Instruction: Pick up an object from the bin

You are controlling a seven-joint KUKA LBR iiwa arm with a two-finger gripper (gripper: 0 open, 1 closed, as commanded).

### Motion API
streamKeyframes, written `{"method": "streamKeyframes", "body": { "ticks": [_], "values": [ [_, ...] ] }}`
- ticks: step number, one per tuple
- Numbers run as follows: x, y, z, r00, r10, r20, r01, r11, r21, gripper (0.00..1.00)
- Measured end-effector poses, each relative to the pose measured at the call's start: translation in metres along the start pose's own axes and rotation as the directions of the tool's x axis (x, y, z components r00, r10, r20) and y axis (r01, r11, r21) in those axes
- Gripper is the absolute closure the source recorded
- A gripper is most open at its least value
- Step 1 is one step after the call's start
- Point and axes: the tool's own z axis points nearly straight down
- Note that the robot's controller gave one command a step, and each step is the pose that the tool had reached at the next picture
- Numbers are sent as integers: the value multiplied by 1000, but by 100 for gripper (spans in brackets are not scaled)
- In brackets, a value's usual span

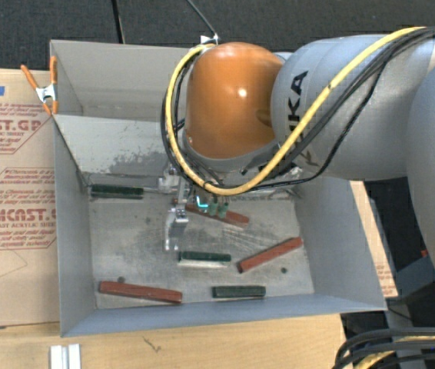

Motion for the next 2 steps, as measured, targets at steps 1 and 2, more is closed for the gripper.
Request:
{"method": "streamKeyframes", "body": {
  "ticks": [1,2],
  "values": [
    [-2,-1,-4,1000,2,8,-2,1000,-1,0],
    [9,-46,22,993,-117,9,117,993,0,0]
  ]
}}
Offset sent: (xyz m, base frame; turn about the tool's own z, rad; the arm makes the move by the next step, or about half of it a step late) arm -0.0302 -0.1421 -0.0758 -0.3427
